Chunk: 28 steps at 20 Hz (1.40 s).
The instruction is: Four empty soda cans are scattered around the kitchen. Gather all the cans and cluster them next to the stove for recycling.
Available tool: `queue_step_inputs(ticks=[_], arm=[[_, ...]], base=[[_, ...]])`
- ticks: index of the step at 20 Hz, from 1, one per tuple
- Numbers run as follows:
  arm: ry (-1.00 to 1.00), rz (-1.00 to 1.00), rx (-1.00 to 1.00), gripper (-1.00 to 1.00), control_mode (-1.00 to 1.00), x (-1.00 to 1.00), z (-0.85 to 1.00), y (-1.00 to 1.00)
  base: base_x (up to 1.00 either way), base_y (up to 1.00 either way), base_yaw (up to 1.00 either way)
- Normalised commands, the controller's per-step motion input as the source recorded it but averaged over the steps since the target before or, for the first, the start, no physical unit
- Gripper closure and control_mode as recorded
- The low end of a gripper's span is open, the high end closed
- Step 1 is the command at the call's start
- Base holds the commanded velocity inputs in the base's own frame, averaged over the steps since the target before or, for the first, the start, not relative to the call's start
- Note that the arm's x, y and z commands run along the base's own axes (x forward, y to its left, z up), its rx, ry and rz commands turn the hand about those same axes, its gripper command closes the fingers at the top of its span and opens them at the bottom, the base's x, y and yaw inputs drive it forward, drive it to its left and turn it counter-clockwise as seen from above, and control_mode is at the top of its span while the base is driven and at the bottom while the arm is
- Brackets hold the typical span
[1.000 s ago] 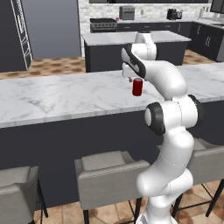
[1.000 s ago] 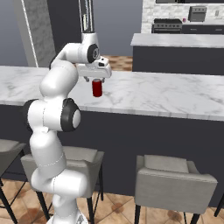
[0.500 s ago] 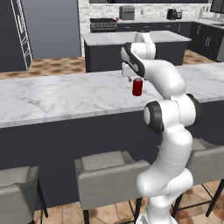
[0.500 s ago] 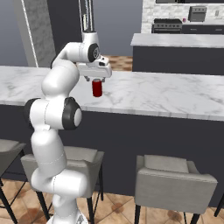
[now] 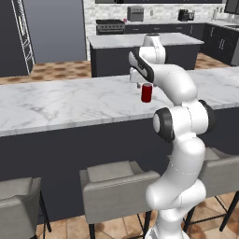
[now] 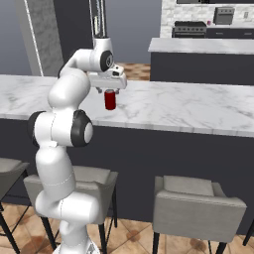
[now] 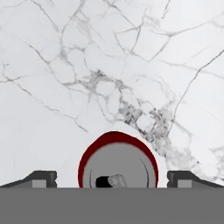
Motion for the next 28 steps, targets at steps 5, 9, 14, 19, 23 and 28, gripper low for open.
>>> queue_step_inputs(ticks=[5, 9, 14, 19, 23, 28], arm=[[0.00, 0.00, 0.00, -1.00, -1.00, 0.00, -0.08, 0.00], [0.00, 0.00, 0.00, -1.00, -1.00, 0.00, -0.06, 0.00], [0.01, 0.00, 0.00, -1.00, -1.00, 0.00, 0.00, 0.00], [0.01, 0.00, 0.00, -1.00, -1.00, 0.00, -0.02, 0.00], [0.00, 0.00, 0.00, -1.00, -1.00, 0.00, -0.19, -0.03], [0.00, 0.00, 0.00, -1.00, -1.00, 0.00, -0.25, 0.00]], base=[[0.00, 0.00, 0.00], [0.00, 0.00, 0.00], [0.00, 0.00, 0.00], [0.00, 0.00, 0.00], [0.00, 0.00, 0.00], [0.00, 0.00, 0.00]])
